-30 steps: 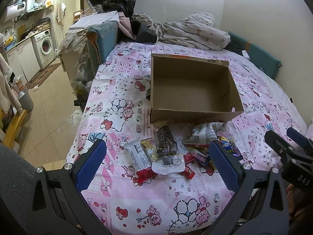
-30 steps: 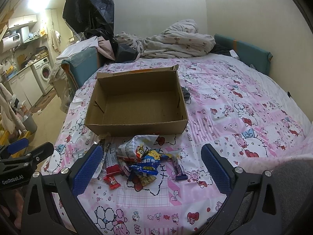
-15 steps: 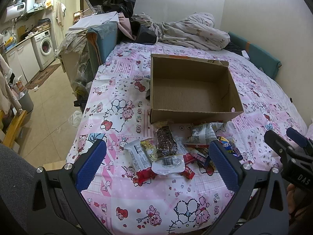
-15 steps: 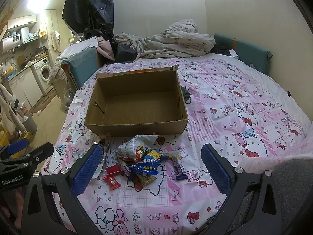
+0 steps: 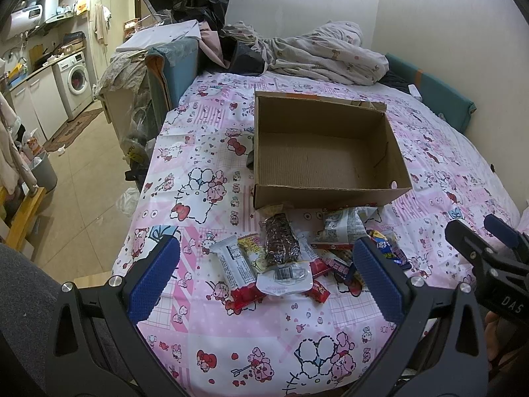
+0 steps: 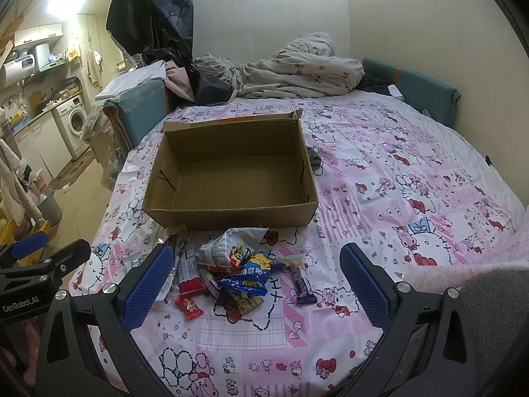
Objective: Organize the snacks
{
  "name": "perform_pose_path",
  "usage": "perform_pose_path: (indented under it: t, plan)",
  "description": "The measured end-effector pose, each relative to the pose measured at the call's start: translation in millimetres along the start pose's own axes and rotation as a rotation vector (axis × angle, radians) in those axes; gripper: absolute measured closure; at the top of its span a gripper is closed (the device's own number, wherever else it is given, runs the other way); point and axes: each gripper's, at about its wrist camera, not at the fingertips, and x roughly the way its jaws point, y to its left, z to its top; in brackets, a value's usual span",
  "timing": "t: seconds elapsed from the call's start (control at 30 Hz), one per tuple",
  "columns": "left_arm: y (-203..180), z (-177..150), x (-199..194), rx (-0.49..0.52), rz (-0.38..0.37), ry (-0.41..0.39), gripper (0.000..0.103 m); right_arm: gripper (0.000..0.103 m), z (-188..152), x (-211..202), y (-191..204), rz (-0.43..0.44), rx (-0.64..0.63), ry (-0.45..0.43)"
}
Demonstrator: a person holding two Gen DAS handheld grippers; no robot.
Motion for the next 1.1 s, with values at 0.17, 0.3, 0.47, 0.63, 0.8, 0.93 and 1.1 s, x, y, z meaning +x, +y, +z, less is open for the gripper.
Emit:
perform_pose_path:
  t: [0.17,0.3,0.47,0.63,0.8,0.93,1.1]
  plan:
    - [-0.3,0.0,-0.1,-0.001,0.003,0.000,0.000,0.000,0.0,0.0,0.4,-0.001,-0.002,0.000]
    - [0.4,0.4,-1.4,-0.003,0.004,0.000,0.000,0.000,0.0,0.1,0.4,-0.002,0.001,-0.001]
    - [0.4,0.3,-1.5,-0.001,0.005,0.000,0.000,0.000,-0.3,0.0,0.2,-0.003,0.004,0.001]
    - [0.1,-0.4,-0.3,0.004,0.023,0.004,0.000,0.000,-0.8,0.4,0.2,-0.001,0.006,0.002]
    - [12.1,13.6,12.4,-0.042,0.024,0.068,0.000,0.000,16.3,19.0,-14.3,0.074,0.093,0.102]
    - [32.4,41.2,29.6,-0.117,0.038,0.161,0.001,0.000,40.6,43.6,-37.8,0.086,0.181,0.191]
    - [57.5,59.3,65.2,-0.191,0.062,0.274,0.004,0.000,55.3,81.2,-70.2,0.092,0.258,0.327]
